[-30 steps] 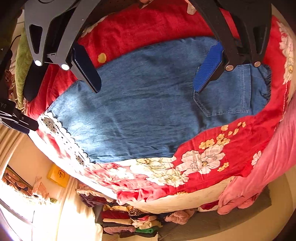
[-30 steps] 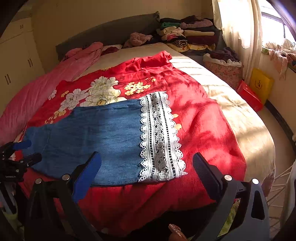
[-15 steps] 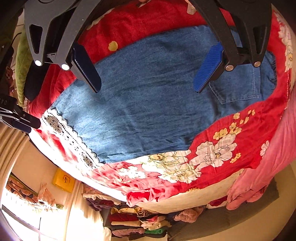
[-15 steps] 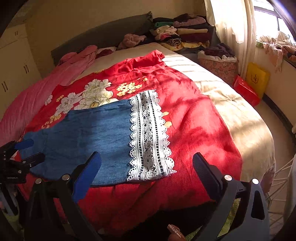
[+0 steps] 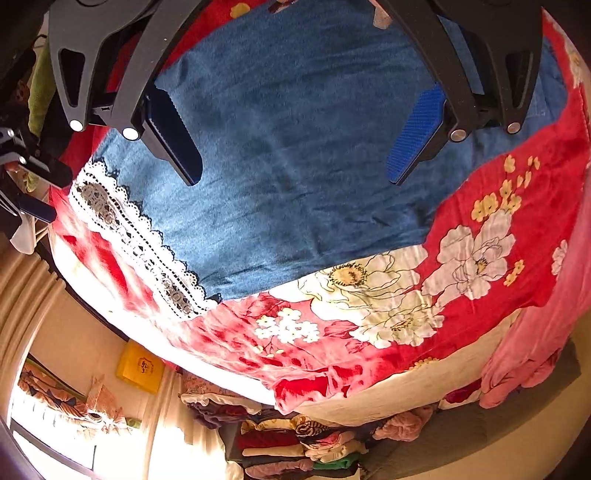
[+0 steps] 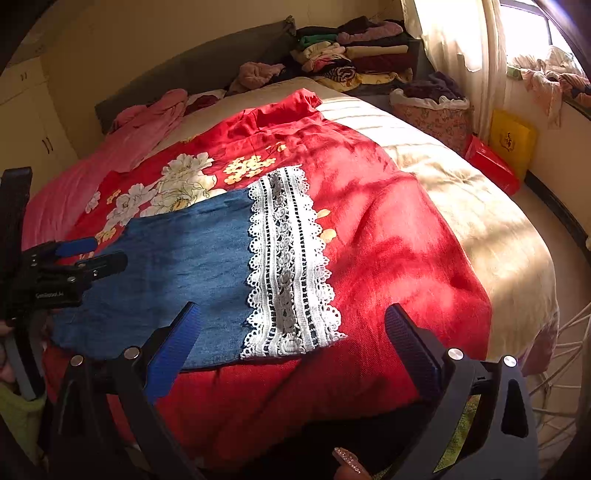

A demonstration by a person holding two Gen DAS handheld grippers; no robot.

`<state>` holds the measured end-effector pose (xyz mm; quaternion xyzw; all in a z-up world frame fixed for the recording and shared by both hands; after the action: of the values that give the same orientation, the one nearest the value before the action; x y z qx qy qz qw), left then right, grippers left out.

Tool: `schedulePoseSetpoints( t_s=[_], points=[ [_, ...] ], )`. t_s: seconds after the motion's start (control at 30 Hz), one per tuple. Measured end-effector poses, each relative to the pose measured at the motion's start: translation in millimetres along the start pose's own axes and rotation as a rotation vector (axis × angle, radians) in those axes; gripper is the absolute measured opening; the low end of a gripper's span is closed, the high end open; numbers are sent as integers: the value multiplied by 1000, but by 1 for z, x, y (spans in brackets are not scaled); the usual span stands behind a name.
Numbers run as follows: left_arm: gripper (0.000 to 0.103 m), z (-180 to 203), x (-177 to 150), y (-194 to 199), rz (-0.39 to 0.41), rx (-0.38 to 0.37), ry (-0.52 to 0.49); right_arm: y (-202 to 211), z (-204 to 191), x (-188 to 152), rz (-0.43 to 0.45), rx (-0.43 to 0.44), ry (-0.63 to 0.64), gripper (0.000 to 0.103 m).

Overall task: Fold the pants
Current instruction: 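Close the left tool on the lace-trimmed edge of the pants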

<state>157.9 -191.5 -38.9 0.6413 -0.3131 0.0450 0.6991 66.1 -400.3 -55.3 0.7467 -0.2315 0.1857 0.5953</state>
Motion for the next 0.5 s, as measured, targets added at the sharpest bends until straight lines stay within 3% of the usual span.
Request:
schedulePoseSetpoints(
  t_s=[0.13, 0.5],
  points=[
    [94, 5, 17, -13, -5, 1, -40, -8, -1, -1, -14, 8, -8, 98],
    [93, 23, 62, -56, -42, -88, -76, -29, -2, 7, -37, 25, -41, 98]
  ],
)
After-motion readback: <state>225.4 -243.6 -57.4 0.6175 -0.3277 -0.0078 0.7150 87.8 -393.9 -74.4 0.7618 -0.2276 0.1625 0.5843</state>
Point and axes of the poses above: each gripper's, at about its wrist camera, not at the fingertips, and y roughly against the way its jaws point, z to its right, x to its top, the point moved 7 cm from there along -y, roughly the way its jaws point, and after that the axes turned 7 degrees about -z, right-handed, at the moved point
